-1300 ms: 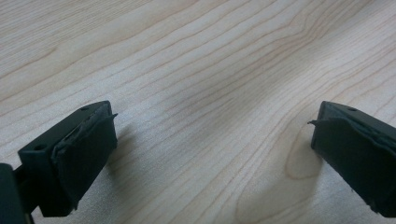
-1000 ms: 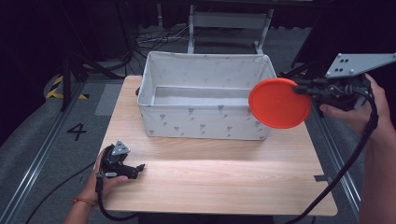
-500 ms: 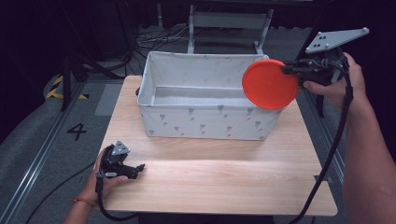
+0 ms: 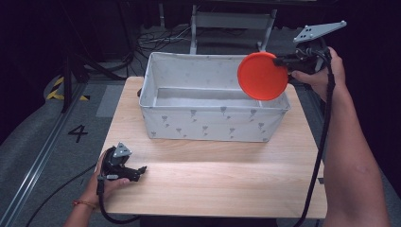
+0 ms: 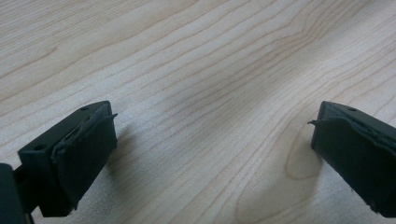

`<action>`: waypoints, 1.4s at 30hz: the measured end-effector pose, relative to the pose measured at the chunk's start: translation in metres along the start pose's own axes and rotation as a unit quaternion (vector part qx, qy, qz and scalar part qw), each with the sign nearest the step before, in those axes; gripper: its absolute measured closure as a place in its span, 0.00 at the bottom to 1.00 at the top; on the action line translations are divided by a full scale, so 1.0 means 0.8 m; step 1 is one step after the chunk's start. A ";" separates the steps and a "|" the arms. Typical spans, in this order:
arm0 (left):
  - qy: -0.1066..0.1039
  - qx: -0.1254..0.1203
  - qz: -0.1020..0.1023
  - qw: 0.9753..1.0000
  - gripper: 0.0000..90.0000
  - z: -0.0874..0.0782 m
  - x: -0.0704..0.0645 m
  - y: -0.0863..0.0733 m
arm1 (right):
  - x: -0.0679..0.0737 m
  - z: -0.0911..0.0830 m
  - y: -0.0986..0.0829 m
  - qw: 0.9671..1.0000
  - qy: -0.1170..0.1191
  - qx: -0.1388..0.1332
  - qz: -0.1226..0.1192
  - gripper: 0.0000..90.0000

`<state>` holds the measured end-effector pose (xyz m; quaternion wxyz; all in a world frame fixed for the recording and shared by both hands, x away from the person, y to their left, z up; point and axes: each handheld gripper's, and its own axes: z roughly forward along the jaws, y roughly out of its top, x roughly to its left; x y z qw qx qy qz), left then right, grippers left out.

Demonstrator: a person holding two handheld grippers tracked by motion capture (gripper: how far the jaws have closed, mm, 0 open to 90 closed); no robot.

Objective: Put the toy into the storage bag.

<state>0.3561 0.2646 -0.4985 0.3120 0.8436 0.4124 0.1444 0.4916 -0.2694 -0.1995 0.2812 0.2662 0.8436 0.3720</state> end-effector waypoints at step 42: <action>0.001 -0.001 -0.002 1.000 0.01 0.000 0.000 0.000 | 0.032 0.122 -0.060 0.950 0.177 0.186 -0.177 0.91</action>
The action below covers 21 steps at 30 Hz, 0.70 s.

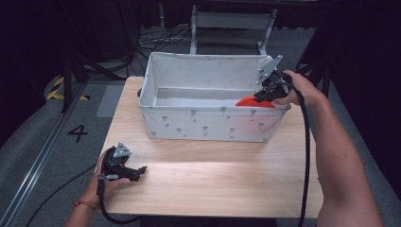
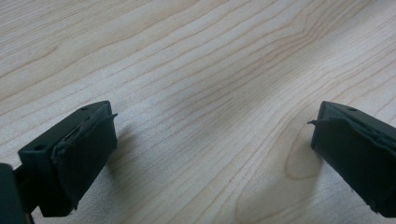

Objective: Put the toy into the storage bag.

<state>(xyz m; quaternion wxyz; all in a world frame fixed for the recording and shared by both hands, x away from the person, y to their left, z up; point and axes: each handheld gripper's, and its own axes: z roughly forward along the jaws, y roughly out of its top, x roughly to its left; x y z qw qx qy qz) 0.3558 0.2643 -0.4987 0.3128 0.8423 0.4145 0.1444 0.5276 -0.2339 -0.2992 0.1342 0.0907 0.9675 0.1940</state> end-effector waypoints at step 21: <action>0.000 0.000 0.000 1.000 0.01 0.000 0.000 0.000 | -0.010 0.032 0.004 0.995 0.010 0.096 0.008 0.91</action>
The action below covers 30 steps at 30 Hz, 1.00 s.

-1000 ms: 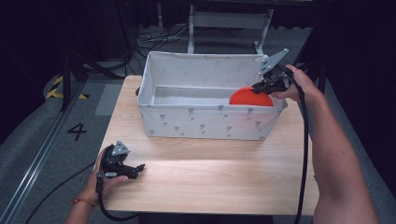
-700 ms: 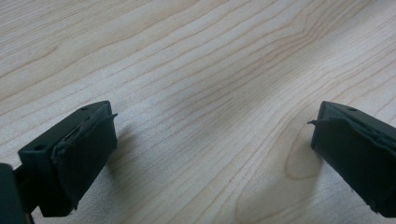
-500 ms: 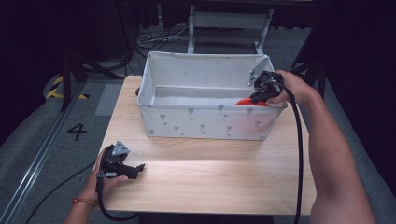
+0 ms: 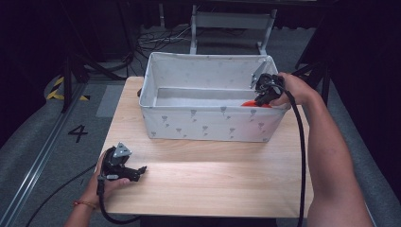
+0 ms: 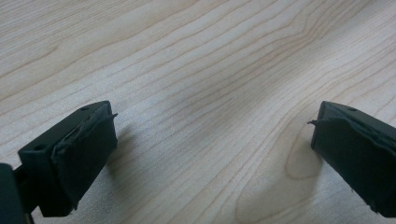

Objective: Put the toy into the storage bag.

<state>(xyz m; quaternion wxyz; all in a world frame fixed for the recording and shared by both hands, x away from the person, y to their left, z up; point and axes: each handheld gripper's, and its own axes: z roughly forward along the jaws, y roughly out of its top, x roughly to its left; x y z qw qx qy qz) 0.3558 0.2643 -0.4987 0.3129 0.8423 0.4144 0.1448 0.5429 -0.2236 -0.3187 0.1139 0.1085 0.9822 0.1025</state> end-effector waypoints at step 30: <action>0.000 0.000 0.000 1.000 0.01 0.000 0.000 0.000 | 0.001 0.006 -0.007 0.999 -0.019 0.014 0.022 0.87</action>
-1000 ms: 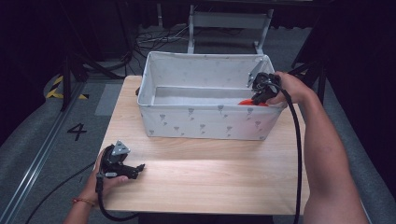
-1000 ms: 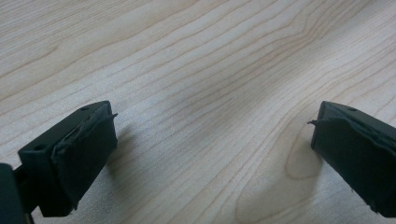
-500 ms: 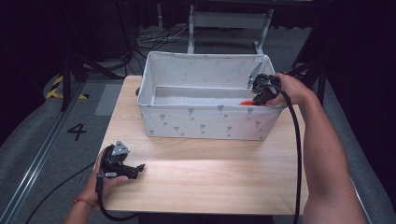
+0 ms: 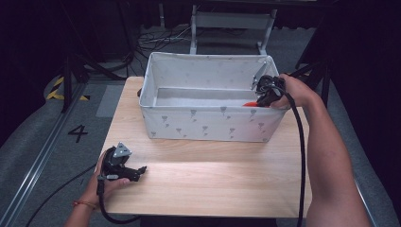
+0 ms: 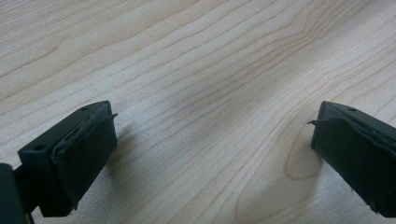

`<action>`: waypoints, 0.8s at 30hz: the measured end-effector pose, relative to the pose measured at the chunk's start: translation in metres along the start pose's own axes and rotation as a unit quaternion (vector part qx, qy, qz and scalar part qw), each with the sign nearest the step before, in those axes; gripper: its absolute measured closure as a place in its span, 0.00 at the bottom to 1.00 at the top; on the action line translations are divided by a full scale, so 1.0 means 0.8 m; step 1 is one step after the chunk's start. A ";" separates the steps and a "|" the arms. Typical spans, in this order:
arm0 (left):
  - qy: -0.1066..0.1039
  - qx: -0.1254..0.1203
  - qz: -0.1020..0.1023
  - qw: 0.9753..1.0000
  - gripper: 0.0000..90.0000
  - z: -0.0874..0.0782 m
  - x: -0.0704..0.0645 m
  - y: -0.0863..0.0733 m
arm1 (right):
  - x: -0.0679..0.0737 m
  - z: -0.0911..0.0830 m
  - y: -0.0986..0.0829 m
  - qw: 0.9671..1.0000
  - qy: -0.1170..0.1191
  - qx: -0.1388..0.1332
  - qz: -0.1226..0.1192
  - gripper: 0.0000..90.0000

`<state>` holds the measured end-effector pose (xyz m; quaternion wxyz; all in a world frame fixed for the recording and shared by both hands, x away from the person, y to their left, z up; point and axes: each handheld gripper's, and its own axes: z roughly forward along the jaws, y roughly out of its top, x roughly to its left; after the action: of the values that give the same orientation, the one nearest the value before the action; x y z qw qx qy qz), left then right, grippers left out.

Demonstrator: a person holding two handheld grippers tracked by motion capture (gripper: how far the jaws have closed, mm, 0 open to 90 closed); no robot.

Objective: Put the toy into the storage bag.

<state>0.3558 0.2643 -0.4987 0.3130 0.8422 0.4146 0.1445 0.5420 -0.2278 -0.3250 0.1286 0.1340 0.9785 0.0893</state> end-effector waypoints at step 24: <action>0.000 0.000 0.000 1.000 0.01 0.000 0.000 0.000 | 0.022 -0.060 -0.037 0.960 -0.086 -0.211 0.160 0.36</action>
<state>0.3558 0.2643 -0.4987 0.3129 0.8423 0.4145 0.1446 0.5053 -0.2572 -0.2897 0.2221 0.2654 0.8884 0.3016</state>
